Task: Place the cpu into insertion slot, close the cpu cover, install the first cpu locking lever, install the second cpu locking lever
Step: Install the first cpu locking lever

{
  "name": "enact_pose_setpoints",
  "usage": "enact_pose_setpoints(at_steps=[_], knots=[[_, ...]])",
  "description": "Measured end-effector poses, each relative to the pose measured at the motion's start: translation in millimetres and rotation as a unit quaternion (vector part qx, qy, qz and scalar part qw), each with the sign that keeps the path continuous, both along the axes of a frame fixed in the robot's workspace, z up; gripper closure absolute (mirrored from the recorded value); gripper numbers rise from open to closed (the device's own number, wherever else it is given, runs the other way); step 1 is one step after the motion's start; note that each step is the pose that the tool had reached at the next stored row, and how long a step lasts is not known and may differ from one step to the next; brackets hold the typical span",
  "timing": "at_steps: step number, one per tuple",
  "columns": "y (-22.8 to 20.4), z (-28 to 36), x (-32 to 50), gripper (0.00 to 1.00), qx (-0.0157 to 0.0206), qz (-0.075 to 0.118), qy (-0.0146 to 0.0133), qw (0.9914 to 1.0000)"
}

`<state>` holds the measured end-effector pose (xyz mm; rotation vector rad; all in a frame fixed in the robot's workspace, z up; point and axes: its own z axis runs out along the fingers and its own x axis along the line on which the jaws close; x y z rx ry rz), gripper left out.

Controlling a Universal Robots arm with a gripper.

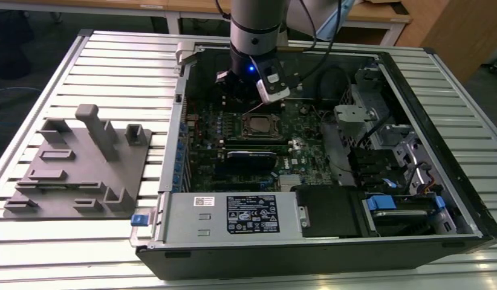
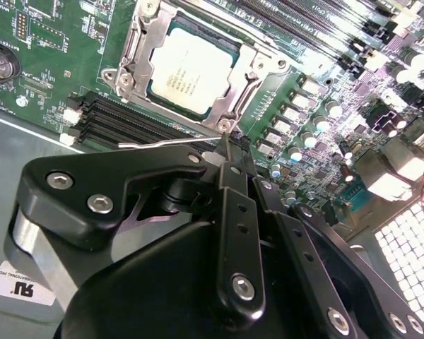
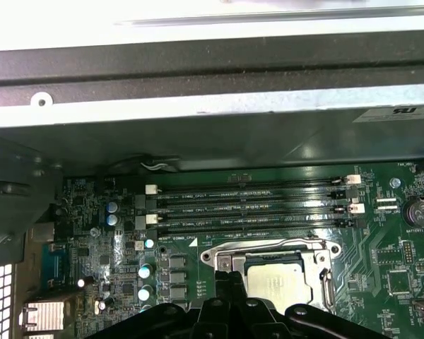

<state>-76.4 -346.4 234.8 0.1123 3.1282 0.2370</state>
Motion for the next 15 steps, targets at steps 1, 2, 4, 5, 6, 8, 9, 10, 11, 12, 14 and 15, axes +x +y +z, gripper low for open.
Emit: enact_pose_setpoints(at_steps=[1, 2, 4, 5, 6, 8, 9, 10, 11, 12, 14, 15], knots=[[0.0, 0.0, 0.0, 0.89, -0.0002, 0.0, 0.0, 1.0], [0.0, 0.0, 0.0, 0.89, -0.0003, 0.0, 0.0, 1.0], [0.0, 0.0, 0.0, 0.89, -0.0007, 0.0, 0.0, 1.0], [0.0, 0.0, 0.0, 0.89, -0.0009, 0.0, 0.0, 1.0], [0.0, 0.0, 0.0, 0.89, -0.0049, 0.0, 0.0, 0.99999], [0.0, 0.0, 0.0, 0.89, -0.009, 0.0, 0.0, 0.99996], [0.0, 0.0, 0.0, 0.89, -0.0092, 0.0, 0.0, 0.99996], [0.0, 0.0, 0.0, 0.89, -0.0093, 0.0, 0.0, 0.99996], [0.0, 0.0, 0.0, 0.89, -0.0094, 0.0, 0.0, 0.99996], [0.0, 0.0, 0.0, 0.89, -0.0096, 0.0, 0.0, 0.99995], [0.0, 0.0, 0.0, 0.89, -0.0098, 0.0, 0.0, 0.99995], [0.0, 0.0, 0.0, 0.89, -0.0099, 0.0, 0.0, 0.99995]])
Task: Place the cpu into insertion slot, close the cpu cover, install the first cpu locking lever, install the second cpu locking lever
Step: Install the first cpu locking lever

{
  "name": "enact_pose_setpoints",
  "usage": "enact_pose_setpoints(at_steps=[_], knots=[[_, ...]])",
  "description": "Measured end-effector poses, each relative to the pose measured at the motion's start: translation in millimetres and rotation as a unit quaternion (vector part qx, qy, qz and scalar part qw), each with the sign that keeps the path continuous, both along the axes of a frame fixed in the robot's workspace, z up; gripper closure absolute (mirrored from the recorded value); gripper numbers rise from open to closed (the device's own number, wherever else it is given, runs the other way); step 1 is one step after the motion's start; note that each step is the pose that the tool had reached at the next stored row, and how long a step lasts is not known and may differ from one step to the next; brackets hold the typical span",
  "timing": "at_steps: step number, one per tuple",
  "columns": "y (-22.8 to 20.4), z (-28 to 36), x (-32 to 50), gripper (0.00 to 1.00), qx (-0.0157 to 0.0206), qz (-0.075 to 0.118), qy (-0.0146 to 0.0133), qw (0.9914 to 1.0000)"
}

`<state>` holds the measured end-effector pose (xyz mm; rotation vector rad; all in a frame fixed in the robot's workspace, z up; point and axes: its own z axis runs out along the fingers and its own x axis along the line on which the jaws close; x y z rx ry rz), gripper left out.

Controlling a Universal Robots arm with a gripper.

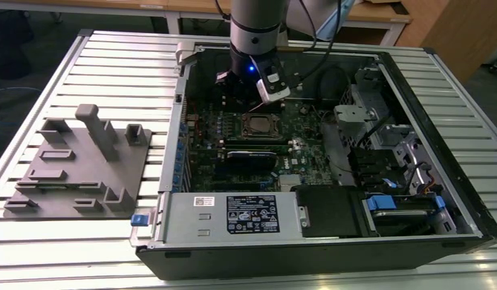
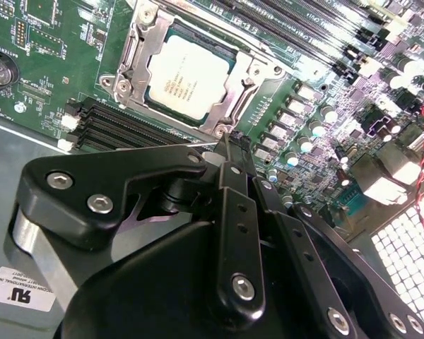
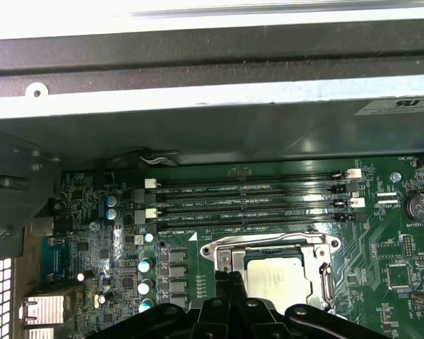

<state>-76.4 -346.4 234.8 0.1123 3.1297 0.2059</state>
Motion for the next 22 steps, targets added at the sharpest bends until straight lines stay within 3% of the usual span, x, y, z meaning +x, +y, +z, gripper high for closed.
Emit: enact_pose_setpoints(at_steps=[3, 5, 6, 7, 13, 17, 19, 22], knots=[[0.0, 0.0, 0.0, 0.89, -0.0004, 0.0, 0.0, 1.0], [0.0, 0.0, 0.0, 0.89, -0.0027, 0.0, 0.0, 1.0], [0.0, 0.0, 0.0, 0.89, -0.0345, 0.0, 0.0, 0.9994], [0.0, 0.0, 0.0, 0.89, -0.0664, 0.0, 0.0, 0.99779], [0.0, 0.0, 0.0, 0.89, -0.0671, 0.0, 0.0, 0.99775], [0.0, 2.0, 0.0, 0.89, -0.0654, 0.0, 0.0001, 0.99786], [0.0, 3.2, 0.0, 0.89, -0.0626, 0.0, 0.0001, 0.99804], [0.0, 3.3, 0.0, 0.89, -0.0546, 0.0, 0.0001, 0.99851]])
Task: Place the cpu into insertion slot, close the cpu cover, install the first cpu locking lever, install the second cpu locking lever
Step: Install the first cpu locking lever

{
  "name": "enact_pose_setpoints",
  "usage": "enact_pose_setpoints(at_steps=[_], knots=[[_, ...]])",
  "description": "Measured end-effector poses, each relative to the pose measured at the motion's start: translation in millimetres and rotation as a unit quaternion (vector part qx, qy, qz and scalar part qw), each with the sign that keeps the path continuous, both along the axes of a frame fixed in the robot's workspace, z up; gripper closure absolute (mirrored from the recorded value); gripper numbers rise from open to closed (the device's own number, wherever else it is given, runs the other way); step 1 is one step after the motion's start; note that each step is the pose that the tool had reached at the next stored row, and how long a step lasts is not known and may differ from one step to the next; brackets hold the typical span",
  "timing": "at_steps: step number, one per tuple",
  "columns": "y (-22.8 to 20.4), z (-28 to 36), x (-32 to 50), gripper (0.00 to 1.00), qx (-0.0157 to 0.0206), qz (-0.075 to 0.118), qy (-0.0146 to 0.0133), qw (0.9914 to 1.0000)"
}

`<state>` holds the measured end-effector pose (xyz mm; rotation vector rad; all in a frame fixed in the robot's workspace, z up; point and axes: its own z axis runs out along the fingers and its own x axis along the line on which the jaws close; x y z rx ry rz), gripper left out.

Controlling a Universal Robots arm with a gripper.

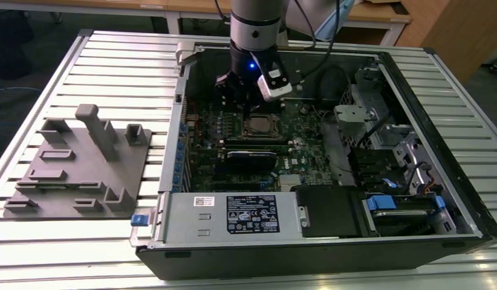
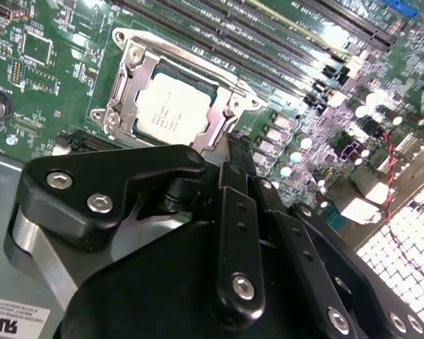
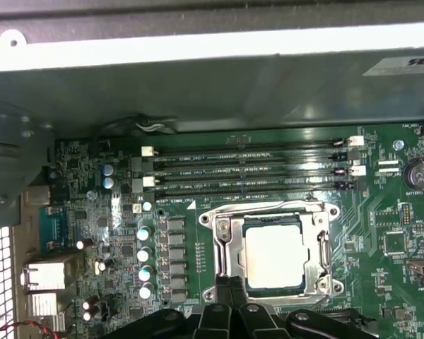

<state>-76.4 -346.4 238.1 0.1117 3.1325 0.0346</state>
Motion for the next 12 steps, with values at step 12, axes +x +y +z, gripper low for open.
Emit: enact_pose_setpoints(at_steps=[12], knots=[[0.0, 0.0, 0.0, 0.89, 0.0292, 0.0, 0.0, 0.99957]])
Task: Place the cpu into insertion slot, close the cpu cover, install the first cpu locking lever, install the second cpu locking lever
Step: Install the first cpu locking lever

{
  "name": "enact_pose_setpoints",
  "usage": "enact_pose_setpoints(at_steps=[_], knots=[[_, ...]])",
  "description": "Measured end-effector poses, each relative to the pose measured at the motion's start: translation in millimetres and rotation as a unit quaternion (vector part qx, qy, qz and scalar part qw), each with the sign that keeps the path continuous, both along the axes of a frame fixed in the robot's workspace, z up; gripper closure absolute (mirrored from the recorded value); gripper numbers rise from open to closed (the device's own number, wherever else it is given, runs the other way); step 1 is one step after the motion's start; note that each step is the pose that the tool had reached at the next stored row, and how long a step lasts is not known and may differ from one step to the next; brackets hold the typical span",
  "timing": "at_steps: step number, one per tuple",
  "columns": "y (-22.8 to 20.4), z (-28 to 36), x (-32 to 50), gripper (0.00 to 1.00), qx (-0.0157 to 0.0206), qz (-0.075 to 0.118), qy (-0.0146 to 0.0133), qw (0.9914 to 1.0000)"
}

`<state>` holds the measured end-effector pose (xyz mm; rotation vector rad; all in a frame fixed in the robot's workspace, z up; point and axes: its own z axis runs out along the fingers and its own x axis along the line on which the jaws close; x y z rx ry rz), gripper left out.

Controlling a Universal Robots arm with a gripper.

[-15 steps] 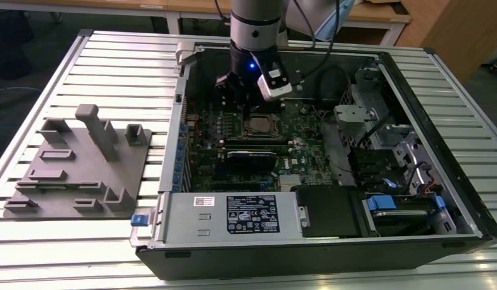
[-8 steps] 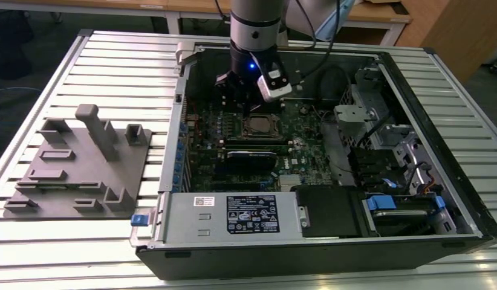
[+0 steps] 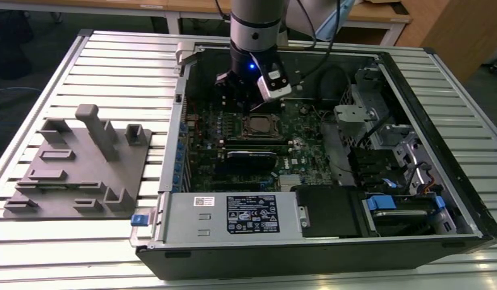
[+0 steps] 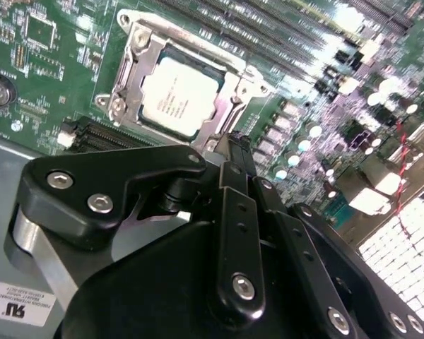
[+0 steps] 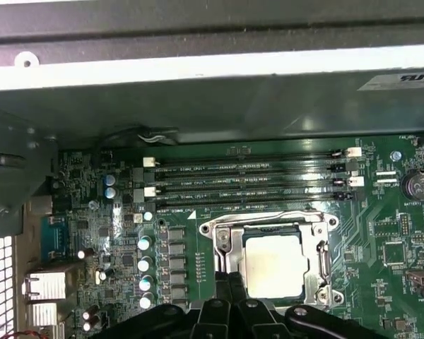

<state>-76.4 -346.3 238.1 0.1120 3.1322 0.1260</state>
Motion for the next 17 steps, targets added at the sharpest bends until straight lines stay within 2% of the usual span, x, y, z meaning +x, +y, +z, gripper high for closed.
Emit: enact_pose_setpoints(at_steps=[2, 3, 4, 8, 17], knots=[[0.0, 0.0, 0.0, 0.89, 0.0165, 0.0, 0.0, 0.99986], [0.0, 0.1, 0.0, 0.89, 0.0207, 0.0, 0.0001, 0.99979], [0.0, 0.0, 0.0, 0.89, 0.0226, 0.0, 0.0001, 0.99974], [0.0, -0.7, 0.0, 0.89, 0.0255, 0.0, 0.0, 0.99968], [0.1, -2.5, 0.0, 0.89, 0.0256, 0.0, 0.0, 0.99967]])
